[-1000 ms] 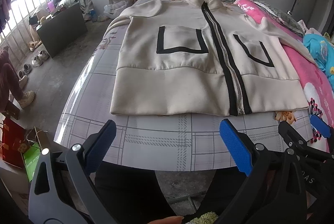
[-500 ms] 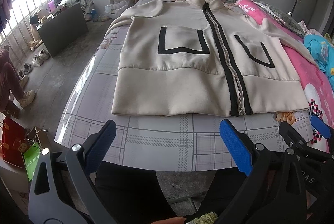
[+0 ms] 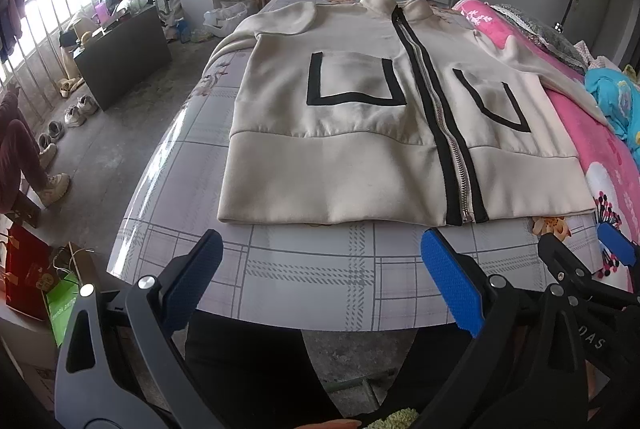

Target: Fold large clothes

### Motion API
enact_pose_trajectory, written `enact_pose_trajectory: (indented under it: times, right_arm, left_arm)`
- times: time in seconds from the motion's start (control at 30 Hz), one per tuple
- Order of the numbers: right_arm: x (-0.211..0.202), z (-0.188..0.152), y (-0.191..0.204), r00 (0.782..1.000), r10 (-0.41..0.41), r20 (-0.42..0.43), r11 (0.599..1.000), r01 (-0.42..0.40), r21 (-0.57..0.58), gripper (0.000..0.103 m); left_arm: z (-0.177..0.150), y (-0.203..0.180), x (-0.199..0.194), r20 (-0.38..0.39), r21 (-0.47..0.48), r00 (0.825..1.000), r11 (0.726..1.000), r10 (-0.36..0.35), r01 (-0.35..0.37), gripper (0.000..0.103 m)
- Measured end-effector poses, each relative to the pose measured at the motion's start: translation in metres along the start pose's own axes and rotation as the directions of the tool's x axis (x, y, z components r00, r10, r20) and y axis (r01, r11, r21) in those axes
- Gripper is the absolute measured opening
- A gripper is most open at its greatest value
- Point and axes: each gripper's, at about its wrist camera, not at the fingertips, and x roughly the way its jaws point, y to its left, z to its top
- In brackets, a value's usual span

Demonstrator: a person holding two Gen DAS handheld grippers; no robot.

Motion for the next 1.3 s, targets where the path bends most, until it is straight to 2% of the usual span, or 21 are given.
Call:
enact_pose_trajectory:
  times: [0.43,0.53,0.63,0.77,0.9,0.97,1.03,1.1,1.23,1.3]
  right_arm:
    - [0.021,0.003,-0.011,0.999,-0.003,-0.032,0.999,0.004,0.033,0.097]
    - [0.029,0.003,-0.018,0.999,0.015,-0.037,0.999,-0.013,0.035,0.097]
    - [0.038,0.005,-0.034,0.999,0.021,-0.045,0.999,-0.020,0.035,0.097]
    - [0.045,0.008,-0.074,1.000,-0.015,-0.023,0.996,0.017,0.083,0.097]
    - [0.055,0.013,-0.108,0.998,-0.053,-0.019,0.990,0.055,0.129,0.097]
    - [0.062,0.016,-0.120,0.998,-0.053,-0.022,0.987,0.056,0.150,0.097]
    - [0.069,0.019,-0.130,0.999,-0.037,-0.020,0.985,0.040,0.170,0.097]
    - [0.075,0.023,-0.133,0.999,-0.037,-0.014,0.985,0.039,0.166,0.095]
    - [0.085,0.028,-0.131,0.999,-0.043,-0.011,0.990,0.044,0.135,0.085]
    - [0.093,0.030,-0.130,0.999,-0.041,-0.026,0.990,0.044,0.130,0.075]
  left_arm:
    - [0.002,-0.002,0.032,-0.031,0.030,0.999,0.999,0.022,-0.021,0.096]
    - [0.001,0.003,0.040,-0.014,0.034,0.998,0.998,-0.058,0.059,0.096]
    - [-0.001,0.017,0.041,0.033,0.024,0.980,0.980,-0.197,0.196,0.096]
    - [0.002,0.032,0.046,0.048,0.011,0.974,0.975,-0.223,0.222,0.096]
    - [0.009,0.056,0.057,0.040,-0.050,0.952,0.951,-0.303,0.305,0.096]
    - [0.014,0.067,0.062,0.046,-0.083,0.961,0.958,-0.271,0.274,0.096]
    - [0.018,0.074,0.070,0.054,-0.088,0.981,0.978,-0.187,0.192,0.096]
    - [0.023,0.079,0.079,0.048,-0.081,0.991,0.988,-0.125,0.129,0.096]
    - [0.028,0.081,0.096,0.033,-0.080,0.992,0.989,-0.125,0.127,0.095]
    - [0.029,0.079,0.101,0.043,-0.063,0.994,0.993,-0.101,0.103,0.093]
